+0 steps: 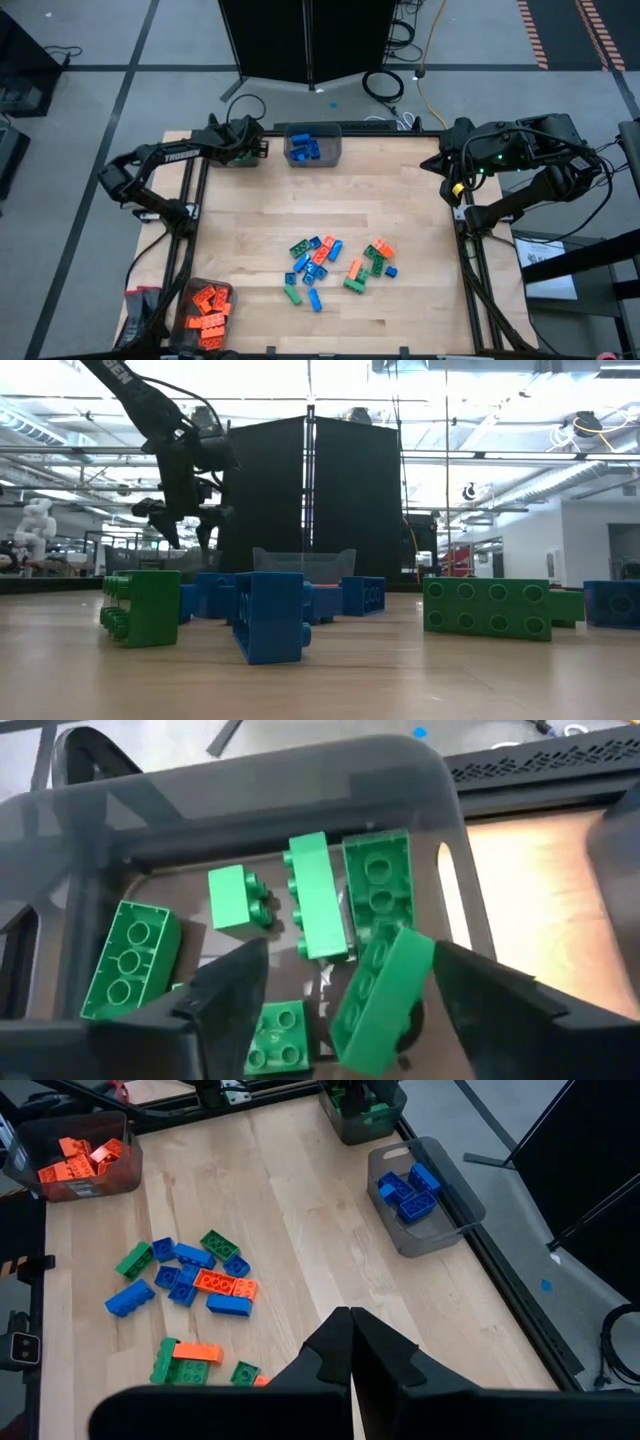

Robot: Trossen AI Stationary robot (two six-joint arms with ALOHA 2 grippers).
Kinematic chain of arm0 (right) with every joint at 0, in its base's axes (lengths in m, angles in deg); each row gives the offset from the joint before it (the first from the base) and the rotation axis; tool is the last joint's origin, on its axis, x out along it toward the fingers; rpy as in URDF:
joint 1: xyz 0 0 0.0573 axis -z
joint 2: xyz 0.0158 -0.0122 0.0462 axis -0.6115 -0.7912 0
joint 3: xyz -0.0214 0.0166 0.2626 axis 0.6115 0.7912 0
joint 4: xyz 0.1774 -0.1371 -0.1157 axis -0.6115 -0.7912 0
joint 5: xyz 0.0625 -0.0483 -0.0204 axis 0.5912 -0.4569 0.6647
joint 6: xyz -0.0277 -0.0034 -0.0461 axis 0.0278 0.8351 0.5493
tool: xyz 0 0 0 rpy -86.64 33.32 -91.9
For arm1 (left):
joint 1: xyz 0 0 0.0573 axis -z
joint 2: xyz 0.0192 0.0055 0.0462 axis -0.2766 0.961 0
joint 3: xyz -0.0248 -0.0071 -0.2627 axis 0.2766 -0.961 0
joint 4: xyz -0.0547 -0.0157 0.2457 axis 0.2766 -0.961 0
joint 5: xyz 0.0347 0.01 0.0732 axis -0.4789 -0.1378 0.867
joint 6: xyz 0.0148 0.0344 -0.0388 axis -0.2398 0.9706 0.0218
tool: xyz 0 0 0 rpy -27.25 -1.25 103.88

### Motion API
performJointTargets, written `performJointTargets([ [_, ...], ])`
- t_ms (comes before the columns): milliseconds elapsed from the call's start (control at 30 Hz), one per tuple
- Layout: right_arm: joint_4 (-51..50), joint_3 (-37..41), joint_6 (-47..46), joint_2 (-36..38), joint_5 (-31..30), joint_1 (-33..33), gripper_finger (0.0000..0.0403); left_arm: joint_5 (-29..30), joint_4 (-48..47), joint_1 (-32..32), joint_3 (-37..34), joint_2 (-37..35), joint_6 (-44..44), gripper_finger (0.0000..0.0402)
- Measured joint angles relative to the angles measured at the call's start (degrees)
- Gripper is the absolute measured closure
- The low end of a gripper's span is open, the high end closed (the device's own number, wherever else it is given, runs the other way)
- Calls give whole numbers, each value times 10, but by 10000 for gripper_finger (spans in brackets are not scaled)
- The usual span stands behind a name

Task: Sort blocks
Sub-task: Put the green gamepiece into the top left black bin

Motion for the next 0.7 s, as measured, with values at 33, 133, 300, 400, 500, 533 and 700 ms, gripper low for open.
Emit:
performJointTargets([
  [33,0,0,0,0,0,0,403,-3,-2,0,0,0,0,109],
  [133,0,0,0,0,0,0,403,-21,-2,0,0,0,0,98],
  [300,0,0,0,0,0,0,403,-114,21,3,9,-4,14,95],
  [400,0,0,0,0,0,0,403,-192,63,20,13,-20,43,95],
  [500,0,0,-1,0,0,0,403,-247,83,45,13,-36,50,94],
  [533,0,0,-1,0,0,0,403,-257,88,54,13,-43,57,94],
  [700,1,0,-2,0,0,0,403,-272,86,99,13,-77,80,94],
])
